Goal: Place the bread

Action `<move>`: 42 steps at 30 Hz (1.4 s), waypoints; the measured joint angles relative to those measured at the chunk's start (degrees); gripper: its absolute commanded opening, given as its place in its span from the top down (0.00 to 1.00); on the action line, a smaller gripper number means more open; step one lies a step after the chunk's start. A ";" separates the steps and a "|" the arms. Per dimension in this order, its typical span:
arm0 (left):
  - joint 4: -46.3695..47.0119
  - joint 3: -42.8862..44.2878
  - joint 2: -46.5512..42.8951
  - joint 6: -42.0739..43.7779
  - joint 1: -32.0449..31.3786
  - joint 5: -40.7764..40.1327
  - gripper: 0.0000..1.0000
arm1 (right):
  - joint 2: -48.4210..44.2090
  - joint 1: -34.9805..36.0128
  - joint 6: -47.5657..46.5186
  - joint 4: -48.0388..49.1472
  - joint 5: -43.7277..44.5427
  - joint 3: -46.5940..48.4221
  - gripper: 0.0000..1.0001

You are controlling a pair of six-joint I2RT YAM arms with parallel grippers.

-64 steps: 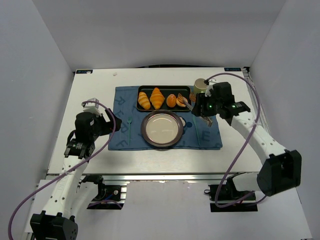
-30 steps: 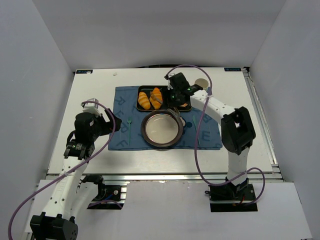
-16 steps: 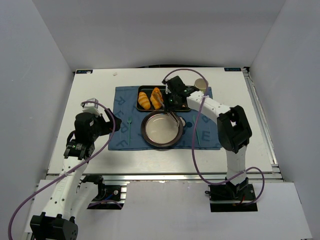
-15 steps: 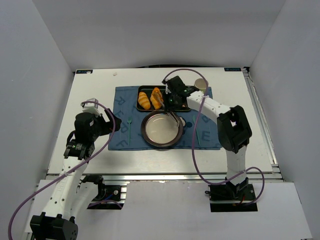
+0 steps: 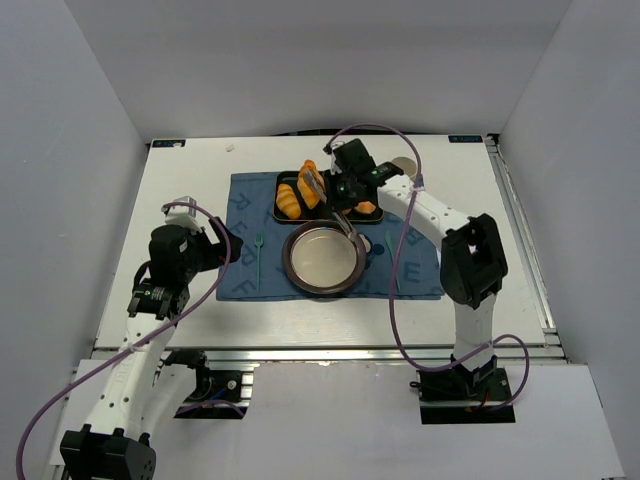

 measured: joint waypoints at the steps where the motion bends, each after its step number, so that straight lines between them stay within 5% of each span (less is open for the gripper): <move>1: 0.00 0.00 0.00 0.00 0.00 0.00 0.02 | -0.24 0.00 0.09 -0.07 -0.26 0.68 0.76; 12: 0.00 0.00 0.00 -0.02 0.00 0.00 0.02 | -7.21 0.00 1.01 -0.63 -3.48 -0.61 0.74; 26: 0.00 0.00 -0.33 0.00 0.00 0.00 0.02 | -35.39 6.21 3.52 -0.85 -7.15 -31.93 0.73; 42: 0.00 -0.09 -0.44 0.00 0.00 -0.04 0.02 | -35.87 9.18 6.62 4.22 -8.04 -42.51 0.65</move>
